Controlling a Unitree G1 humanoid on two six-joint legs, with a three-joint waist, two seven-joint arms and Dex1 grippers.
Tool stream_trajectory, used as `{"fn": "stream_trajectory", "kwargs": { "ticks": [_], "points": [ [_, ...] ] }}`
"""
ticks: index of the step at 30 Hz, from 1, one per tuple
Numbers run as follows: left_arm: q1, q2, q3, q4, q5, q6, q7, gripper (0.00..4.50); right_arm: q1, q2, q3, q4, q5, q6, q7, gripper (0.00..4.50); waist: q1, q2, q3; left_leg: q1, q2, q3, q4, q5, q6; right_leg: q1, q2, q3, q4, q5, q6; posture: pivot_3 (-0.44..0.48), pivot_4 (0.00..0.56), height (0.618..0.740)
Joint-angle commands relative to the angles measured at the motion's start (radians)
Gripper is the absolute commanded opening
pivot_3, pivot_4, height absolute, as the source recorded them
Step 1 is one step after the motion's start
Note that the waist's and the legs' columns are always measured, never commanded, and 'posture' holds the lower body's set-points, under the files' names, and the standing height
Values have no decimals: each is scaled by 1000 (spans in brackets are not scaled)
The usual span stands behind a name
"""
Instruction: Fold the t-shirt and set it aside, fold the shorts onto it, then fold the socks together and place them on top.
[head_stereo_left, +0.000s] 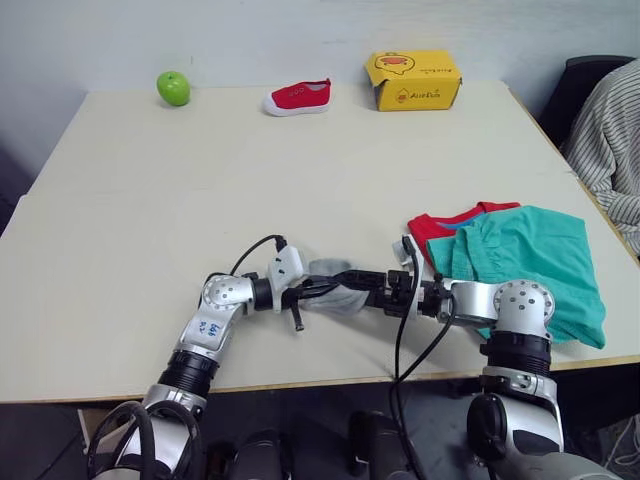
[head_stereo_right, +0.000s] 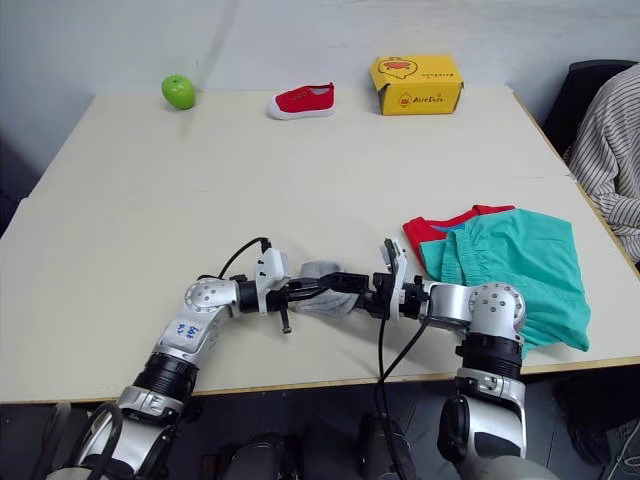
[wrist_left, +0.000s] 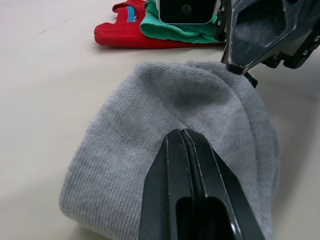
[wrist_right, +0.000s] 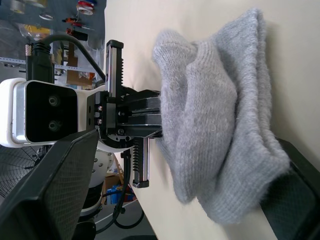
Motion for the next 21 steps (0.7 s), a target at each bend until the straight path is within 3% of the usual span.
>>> {"fn": "stream_trajectory", "kwargs": {
  "ticks": [1, 8, 11, 13, 15, 18, 21],
  "points": [
    [4, 11, -7, -17, 6, 9, -5, 0, 4, 27, -12, 11, -18, 14, -21, 3520, 0, 0, 0, 0, 0, 0, 0, 0, 0, 0, 0, 0, 0, 0, 0, 0, 150, 740],
    [4, 22, 4, -20, -10, 4, -16, 0, -2, 49, -67, 14, -48, 9, -32, 1011, 0, 0, 0, -1, 0, 0, 0, 0, 0, -1, 0, 0, 0, 0, 0, 0, 150, 740],
    [-6, 18, 33, -43, -51, 34, -17, 0, 1, 49, -96, -15, -26, 11, -38, 162, 1, -1, -1, 0, 0, 0, 0, 0, 0, 1, 0, 0, -2, 0, 0, 0, 150, 740],
    [-15, 15, 56, -72, -96, 85, -26, 0, 6, 35, -110, -44, 16, 13, -38, 37, 3, -1, 0, 0, -1, 0, 0, 0, 1, 1, -1, 0, -2, 1, 1, 0, 150, 740],
    [-14, 27, 76, -129, -142, 118, -47, 401, 28, -5, -104, -97, 89, 14, -23, 37, 8, 0, 0, -2, -1, 0, 0, 0, 1, -1, -1, 0, -2, 1, 1, 0, 150, 740],
    [25, 111, 117, -327, -269, 220, -136, 1231, 98, -155, -143, -223, 305, 14, 24, 37, 13, 1, 1, -10, -1, -1, 0, 0, 1, -9, -1, 0, -1, 1, 1, 0, 150, 740],
    [43, 155, 162, -435, -355, 288, -144, 2159, 160, -305, -202, -264, 440, 9, 49, 37, 13, 1, 1, -16, -2, -1, 0, 0, 1, -15, -1, 0, -2, 1, 1, 0, 150, 740]
  ]
}}
